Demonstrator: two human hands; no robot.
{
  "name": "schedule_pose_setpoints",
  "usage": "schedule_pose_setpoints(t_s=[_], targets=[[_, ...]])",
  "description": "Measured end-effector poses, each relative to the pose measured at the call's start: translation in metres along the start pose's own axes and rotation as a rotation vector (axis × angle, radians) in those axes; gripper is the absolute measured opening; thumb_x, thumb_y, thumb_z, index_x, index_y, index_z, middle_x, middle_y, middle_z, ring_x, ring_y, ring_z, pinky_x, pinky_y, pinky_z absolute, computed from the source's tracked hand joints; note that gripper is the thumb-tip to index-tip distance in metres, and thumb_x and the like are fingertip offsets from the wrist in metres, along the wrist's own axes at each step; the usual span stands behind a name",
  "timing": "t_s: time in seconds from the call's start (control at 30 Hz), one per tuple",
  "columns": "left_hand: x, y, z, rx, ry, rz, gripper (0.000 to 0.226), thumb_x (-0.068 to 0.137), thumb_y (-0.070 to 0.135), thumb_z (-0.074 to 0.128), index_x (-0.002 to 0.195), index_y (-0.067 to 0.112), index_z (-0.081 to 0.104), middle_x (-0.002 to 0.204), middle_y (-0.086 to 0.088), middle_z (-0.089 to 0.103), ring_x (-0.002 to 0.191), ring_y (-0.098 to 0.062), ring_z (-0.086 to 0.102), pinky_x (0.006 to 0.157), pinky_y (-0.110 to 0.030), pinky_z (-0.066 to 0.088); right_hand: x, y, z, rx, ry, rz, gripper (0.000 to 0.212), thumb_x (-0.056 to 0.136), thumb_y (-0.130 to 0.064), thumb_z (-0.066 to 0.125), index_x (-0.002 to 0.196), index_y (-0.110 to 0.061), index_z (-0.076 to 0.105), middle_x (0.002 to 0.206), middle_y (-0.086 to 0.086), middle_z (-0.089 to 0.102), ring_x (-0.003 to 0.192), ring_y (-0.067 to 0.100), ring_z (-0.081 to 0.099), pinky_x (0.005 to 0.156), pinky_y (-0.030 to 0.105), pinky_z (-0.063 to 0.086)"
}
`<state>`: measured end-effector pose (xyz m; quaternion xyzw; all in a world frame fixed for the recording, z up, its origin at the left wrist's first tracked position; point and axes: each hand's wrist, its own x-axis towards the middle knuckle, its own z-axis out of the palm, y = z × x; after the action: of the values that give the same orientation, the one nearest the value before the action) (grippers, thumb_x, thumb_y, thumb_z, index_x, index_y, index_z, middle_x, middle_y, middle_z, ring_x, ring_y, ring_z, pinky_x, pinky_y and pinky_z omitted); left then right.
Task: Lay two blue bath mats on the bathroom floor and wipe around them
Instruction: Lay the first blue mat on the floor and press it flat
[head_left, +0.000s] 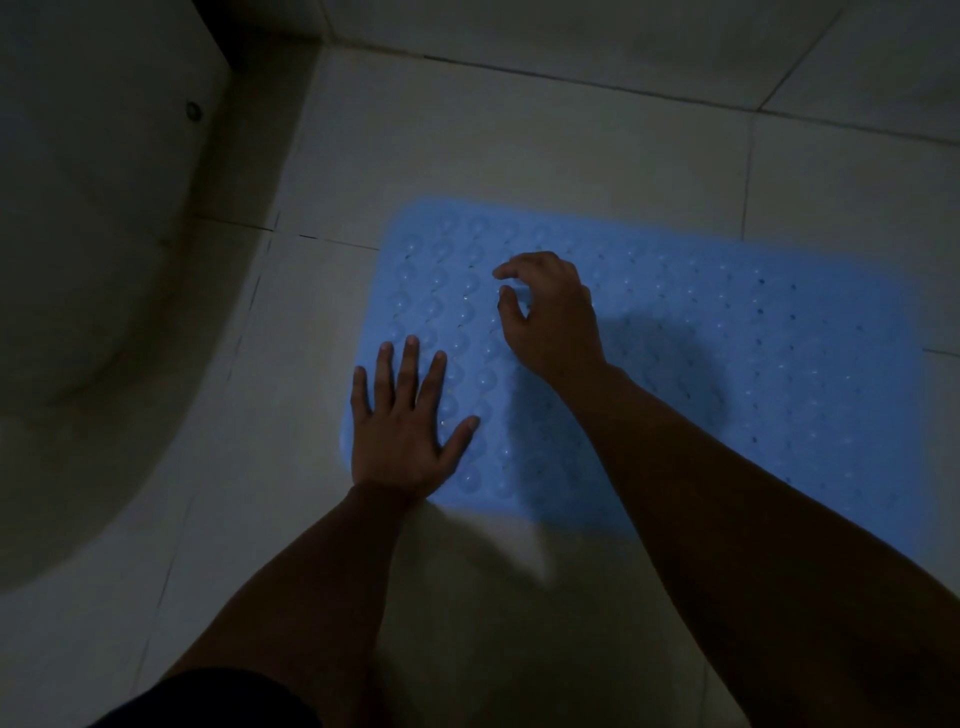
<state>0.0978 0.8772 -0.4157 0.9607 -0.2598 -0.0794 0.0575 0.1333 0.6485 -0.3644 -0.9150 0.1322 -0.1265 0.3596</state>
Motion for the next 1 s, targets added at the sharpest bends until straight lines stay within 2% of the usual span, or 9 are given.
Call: schedule_pose_setpoints(t_s=[0.17,0.2,0.27,0.3,0.37,0.43,0.5,0.63,1.0], targets=[[0.01,0.001,-0.015,-0.093,-0.197,-0.027,0.09,0.094,0.083,0.025,0.164,0.035,-0.004,0.171,-0.001,-0.021,0.156,-0.027,-0.025,0.125,-0.058,-0.012,-0.013,-0.007,-0.002,-0.018,-0.007,-0.012,0.026,0.089,-0.025,0.056,0.11,-0.021,0.071,0.114,0.0,0.067,0.111,0.023,0.062,0.09,0.045,0.053],[0.012,-0.001,-0.023,-0.14,-0.238,-0.026,0.085,0.095,0.08,0.022,0.164,0.037,-0.001,0.172,0.0,-0.018,0.157,-0.026,-0.022,0.125,-0.056,-0.011,-0.021,-0.011,-0.002,-0.02,-0.011,-0.012,0.027,0.088,-0.026,0.056,0.11,-0.021,0.071,0.113,0.001,0.068,0.11,0.024,0.062,0.089,0.045,0.053],[0.016,-0.009,-0.038,-0.251,-0.142,-0.054,0.072,0.098,0.07,0.023,0.158,0.032,0.033,0.17,-0.005,0.022,0.157,-0.031,0.016,0.123,-0.055,0.018,-0.038,-0.018,0.004,-0.04,-0.012,-0.041,0.027,0.087,-0.026,0.056,0.108,-0.02,0.072,0.11,0.003,0.069,0.107,0.027,0.064,0.088,0.046,0.054],[0.018,-0.014,-0.045,-0.289,-0.04,-0.09,0.066,0.099,0.064,0.027,0.149,0.026,0.049,0.158,-0.007,0.045,0.147,-0.033,0.038,0.115,-0.053,0.033,-0.048,-0.023,0.009,-0.061,-0.015,-0.066,0.028,0.086,-0.026,0.056,0.108,-0.02,0.072,0.11,0.004,0.069,0.107,0.028,0.065,0.088,0.047,0.054],[0.024,-0.023,-0.052,-0.283,0.098,-0.149,0.054,0.101,0.052,0.035,0.137,0.02,0.06,0.136,-0.008,0.063,0.131,-0.036,0.052,0.102,-0.052,0.045,-0.065,-0.033,0.022,-0.153,-0.055,-0.097,0.036,0.087,-0.031,0.053,0.116,-0.018,0.071,0.12,0.007,0.068,0.119,0.031,0.062,0.096,0.051,0.051],[0.028,-0.027,-0.053,-0.241,0.127,-0.176,0.048,0.101,0.044,0.04,0.136,0.019,0.06,0.134,-0.009,0.063,0.135,-0.036,0.048,0.101,-0.053,0.045,-0.084,-0.044,0.041,-0.303,-0.174,-0.06,0.053,0.092,-0.04,0.042,0.135,-0.017,0.061,0.146,0.011,0.056,0.143,0.033,0.044,0.112,0.058,0.038],[0.028,-0.029,-0.053,-0.206,0.128,-0.17,0.046,0.102,0.041,0.041,0.138,0.019,0.059,0.138,-0.008,0.061,0.141,-0.035,0.043,0.104,-0.054,0.043,-0.108,-0.053,0.058,-0.424,-0.303,-0.024,0.066,0.095,-0.047,0.032,0.152,-0.016,0.042,0.164,0.014,0.031,0.155,0.034,0.02,0.118,0.064,0.022],[0.028,-0.031,-0.05,-0.189,0.158,-0.173,0.046,0.102,0.039,0.042,0.14,0.019,0.058,0.144,-0.008,0.057,0.146,-0.035,0.037,0.106,-0.055,0.04,-0.143,-0.057,0.082,-0.517,-0.385,-0.001,0.079,0.1,-0.062,0.026,0.161,-0.011,0.018,0.17,0.018,0.003,0.158,0.033,-0.005,0.12,0.067,0.005],[0.041,-0.039,-0.041,-0.197,0.186,-0.18,0.053,0.104,0.045,0.035,0.147,0.018,0.05,0.16,-0.015,0.04,0.155,-0.038,0.018,0.118,-0.058,0.025,-0.141,-0.057,0.083,-0.591,-0.443,0.021,0.09,0.098,-0.074,0.015,0.162,-0.01,0.008,0.169,0.018,-0.009,0.156,0.034,-0.015,0.12,0.066,0.004]])
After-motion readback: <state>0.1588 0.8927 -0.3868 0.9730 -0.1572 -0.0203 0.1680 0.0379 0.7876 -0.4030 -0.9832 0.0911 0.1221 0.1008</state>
